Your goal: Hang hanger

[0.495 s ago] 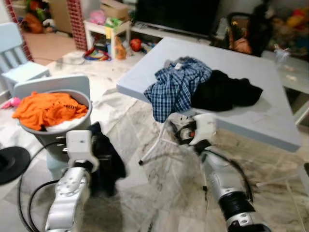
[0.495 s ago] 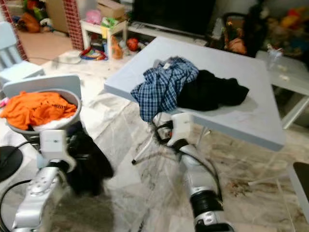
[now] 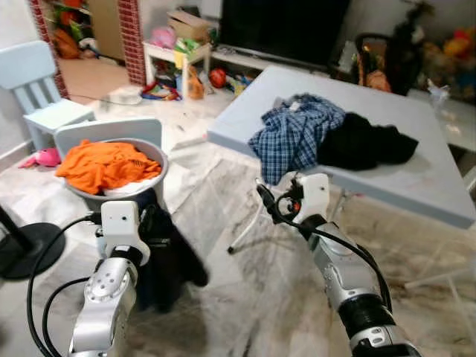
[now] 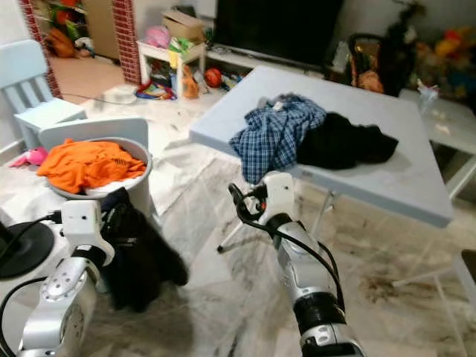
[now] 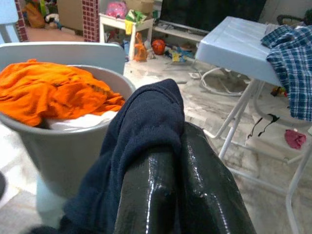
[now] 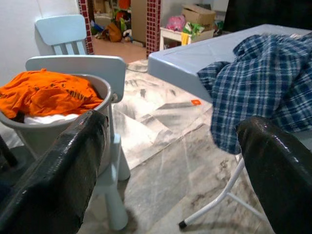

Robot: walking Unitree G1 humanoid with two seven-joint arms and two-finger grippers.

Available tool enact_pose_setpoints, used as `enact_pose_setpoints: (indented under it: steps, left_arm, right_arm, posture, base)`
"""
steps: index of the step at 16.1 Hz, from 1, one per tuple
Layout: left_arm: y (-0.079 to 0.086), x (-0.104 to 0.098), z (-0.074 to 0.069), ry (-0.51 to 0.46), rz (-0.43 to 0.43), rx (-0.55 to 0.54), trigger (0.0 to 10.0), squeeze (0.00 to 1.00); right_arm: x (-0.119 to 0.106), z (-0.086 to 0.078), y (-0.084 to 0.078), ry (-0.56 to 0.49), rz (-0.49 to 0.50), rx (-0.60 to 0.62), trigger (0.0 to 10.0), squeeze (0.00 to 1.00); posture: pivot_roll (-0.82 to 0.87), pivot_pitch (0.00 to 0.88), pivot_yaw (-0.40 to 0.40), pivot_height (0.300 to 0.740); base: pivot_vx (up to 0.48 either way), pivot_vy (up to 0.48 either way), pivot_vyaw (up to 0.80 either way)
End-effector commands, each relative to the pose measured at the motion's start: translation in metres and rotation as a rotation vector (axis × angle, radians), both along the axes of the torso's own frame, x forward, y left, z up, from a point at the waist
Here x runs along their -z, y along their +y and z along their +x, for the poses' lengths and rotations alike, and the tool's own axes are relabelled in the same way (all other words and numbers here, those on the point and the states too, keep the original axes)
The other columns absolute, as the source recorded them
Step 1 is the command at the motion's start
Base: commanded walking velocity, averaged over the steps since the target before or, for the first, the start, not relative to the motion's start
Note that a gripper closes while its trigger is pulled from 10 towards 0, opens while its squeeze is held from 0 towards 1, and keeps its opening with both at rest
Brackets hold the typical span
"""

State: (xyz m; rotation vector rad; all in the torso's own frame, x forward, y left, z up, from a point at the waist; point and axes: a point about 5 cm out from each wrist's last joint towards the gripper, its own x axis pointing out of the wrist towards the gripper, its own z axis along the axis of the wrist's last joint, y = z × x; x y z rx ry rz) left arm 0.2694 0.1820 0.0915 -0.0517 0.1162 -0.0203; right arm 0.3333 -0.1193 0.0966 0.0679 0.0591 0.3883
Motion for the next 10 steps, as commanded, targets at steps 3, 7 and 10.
enact_pose_setpoints:
  steps: [3, 7, 10]
  left_arm:
    - [-0.0081, -0.0087, 0.0061, -0.044, -0.012, 0.023, 10.0, 0.0]
    - [-0.0091, -0.0101, 0.0047, -0.063, -0.036, 0.033, 10.0, 0.0]
    - [-0.0125, -0.014, 0.0036, -0.103, -0.065, 0.088, 10.0, 0.0]
  right_arm:
    - [-0.002, 0.0027, -0.0069, -0.001, -0.013, 0.018, 10.0, 0.0]
    - [-0.0026, 0.0038, -0.0059, -0.001, -0.012, 0.017, 10.0, 0.0]
    - [-0.003, 0.0044, -0.0057, -0.003, -0.013, 0.018, 10.0, 0.0]
  posture:
    - [0.03, 0.0, -0.072, 0.74]
    - [0.03, 0.0, -0.076, 0.74]
    - [0.02, 0.0, -0.078, 0.74]
  base:
    - [0.0, 0.426, 0.0]
    - [0.0, 0.0, 0.0]
    - [0.0, 0.0, 0.0]
